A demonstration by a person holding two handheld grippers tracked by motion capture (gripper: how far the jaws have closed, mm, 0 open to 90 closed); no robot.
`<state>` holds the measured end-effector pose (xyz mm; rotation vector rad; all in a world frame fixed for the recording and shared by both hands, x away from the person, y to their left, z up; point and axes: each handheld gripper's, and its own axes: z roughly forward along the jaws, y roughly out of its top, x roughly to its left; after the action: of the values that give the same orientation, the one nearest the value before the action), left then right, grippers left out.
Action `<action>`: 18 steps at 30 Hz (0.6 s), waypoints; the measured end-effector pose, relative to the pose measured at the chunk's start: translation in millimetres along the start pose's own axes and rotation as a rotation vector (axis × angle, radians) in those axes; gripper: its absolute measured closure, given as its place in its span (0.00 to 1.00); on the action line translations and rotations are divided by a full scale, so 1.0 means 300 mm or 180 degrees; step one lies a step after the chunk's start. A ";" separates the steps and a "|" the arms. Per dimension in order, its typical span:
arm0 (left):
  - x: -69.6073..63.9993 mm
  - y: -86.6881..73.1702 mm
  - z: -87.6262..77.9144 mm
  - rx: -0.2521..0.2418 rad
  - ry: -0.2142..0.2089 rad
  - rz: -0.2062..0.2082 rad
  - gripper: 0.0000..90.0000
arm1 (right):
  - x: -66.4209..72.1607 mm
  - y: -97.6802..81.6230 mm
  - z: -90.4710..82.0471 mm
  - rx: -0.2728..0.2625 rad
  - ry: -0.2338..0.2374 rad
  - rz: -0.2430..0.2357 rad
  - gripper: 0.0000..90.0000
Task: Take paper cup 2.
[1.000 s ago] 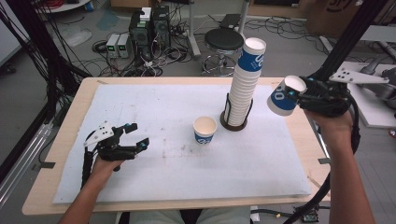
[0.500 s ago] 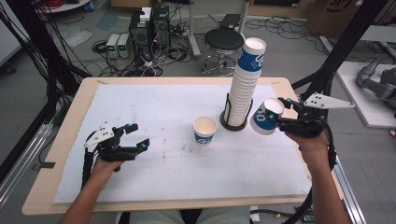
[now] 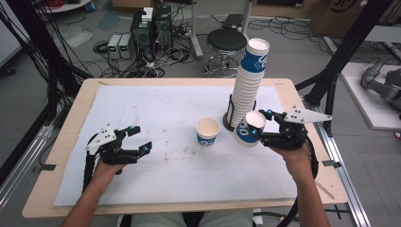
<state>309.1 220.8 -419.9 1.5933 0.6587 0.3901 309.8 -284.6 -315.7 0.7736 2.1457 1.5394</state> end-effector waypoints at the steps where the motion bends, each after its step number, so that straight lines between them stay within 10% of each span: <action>1: 0.000 0.000 0.000 0.0001 0.0001 0.0003 0.19 | 0.000 0.000 0.000 0.0000 0.0000 0.0000 0.35; 18: -0.004 -0.001 0.012 -0.0008 -0.0042 0.0063 0.19 | 0.068 -0.044 0.084 0.0036 0.0209 -0.0097 0.35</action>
<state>310.3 217.1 -420.4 1.5999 0.6326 0.3947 306.5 -256.5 -336.2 0.6998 2.2047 1.5589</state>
